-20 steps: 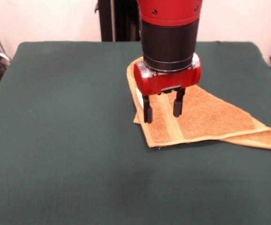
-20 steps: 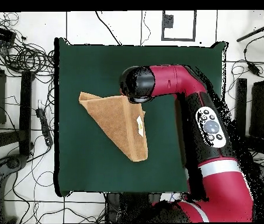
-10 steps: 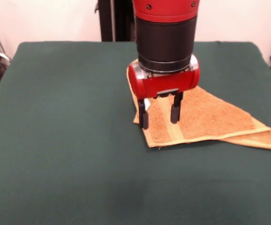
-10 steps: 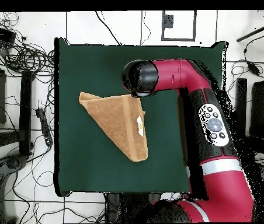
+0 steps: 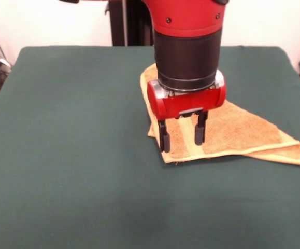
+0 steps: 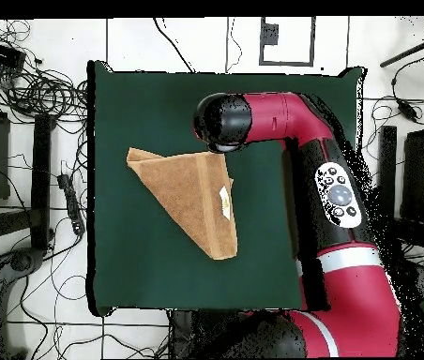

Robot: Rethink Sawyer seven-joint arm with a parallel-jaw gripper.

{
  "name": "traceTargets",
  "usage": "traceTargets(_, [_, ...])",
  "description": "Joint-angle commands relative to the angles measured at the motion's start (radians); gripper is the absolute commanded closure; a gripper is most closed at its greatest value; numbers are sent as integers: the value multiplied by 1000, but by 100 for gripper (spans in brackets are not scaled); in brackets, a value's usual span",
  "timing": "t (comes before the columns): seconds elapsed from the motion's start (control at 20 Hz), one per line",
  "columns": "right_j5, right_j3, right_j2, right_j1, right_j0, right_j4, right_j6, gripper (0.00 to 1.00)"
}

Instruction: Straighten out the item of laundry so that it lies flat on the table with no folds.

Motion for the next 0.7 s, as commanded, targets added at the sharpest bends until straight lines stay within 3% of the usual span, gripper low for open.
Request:
traceTargets(0.05, [21, 25, 69, 41, 26, -48, -239, 0])
traceTargets(0.7, [101, 20, 67, 46, 32, -101, -327, 0])
